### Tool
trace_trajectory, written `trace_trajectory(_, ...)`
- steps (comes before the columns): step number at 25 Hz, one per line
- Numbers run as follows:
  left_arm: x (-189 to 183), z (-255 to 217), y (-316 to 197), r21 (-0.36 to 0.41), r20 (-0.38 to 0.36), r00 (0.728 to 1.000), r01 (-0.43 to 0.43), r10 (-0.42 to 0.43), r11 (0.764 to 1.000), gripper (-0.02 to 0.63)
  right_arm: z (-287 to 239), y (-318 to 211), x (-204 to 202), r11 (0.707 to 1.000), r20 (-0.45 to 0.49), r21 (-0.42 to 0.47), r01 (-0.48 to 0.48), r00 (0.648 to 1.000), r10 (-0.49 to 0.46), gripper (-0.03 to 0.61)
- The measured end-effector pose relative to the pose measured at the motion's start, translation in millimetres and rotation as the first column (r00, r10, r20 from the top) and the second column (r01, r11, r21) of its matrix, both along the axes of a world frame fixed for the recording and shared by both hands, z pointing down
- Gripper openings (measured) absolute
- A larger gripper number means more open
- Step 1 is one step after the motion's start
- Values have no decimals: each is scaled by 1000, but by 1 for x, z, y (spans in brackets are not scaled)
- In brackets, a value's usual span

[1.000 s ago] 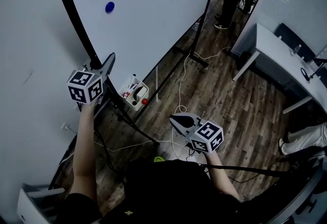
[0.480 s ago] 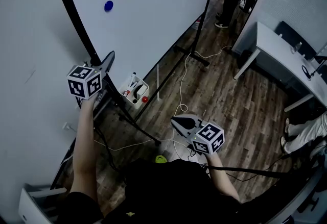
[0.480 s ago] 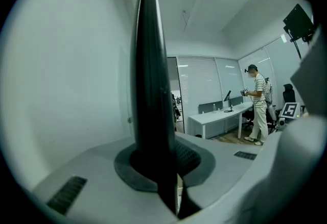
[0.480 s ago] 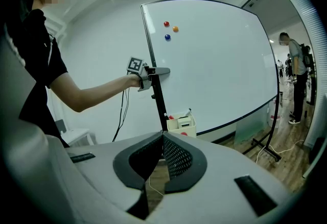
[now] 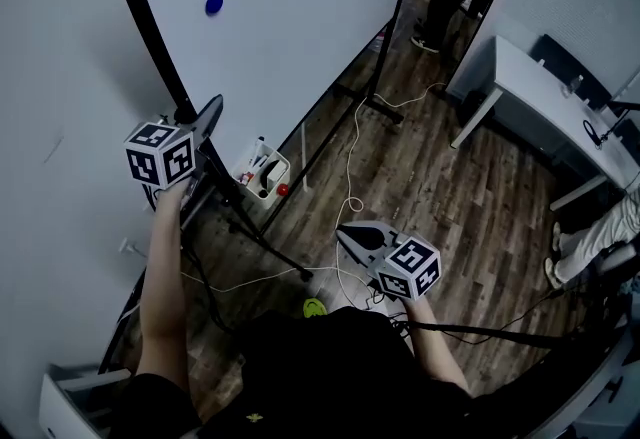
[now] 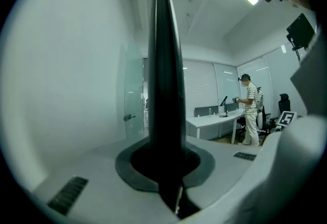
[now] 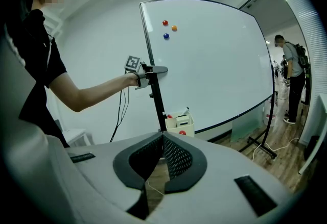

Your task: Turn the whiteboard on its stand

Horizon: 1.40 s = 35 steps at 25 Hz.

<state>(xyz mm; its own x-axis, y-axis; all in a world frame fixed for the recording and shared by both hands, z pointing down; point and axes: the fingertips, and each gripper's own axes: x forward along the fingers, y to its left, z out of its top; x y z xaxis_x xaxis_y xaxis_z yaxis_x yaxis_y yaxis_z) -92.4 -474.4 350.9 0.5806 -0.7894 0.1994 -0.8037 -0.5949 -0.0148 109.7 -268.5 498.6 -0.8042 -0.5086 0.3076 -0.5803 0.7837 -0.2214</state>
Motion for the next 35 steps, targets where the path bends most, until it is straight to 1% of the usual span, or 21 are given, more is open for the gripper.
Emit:
trace_trajectory(4,-8,3,10,-18,-27,1000,5,-6,1000,44,1,3,-9,1000,-4,10,3,1000,-3,-3)
trace_trajectory(8,-35,11,56,-4,-40,999,7,-7,1000,44,12,37,-32,1000,-21,23,13,1000,-13,-3)
trace_trajectory(9,-35,10,59,-7,-38,999,6,-6,1000,44,12,36,-31,1000,-20,22,13,1000,-13,-3)
trace_trajectory(12,-16,-2,39,-28,-24,1000,-4,3,1000,44,1,10,-16,1000,-9,14,12,1000,-12,-3)
trace_trajectory(14,-14,-5,37,-37,-23,1000,-8,7,999,44,-2,2,-16,1000,-7,10,17,1000,-17,-3)
trace_trajectory(20,-55,3,101,-40,-38,999,-3,2,999,44,9,41,-56,998,-21,14,59,998,-58,-3)
trace_trajectory(35,-51,-9,109,-89,-4,1000,-16,16,996,44,1,-1,-52,997,-10,-22,77,997,-77,-3)
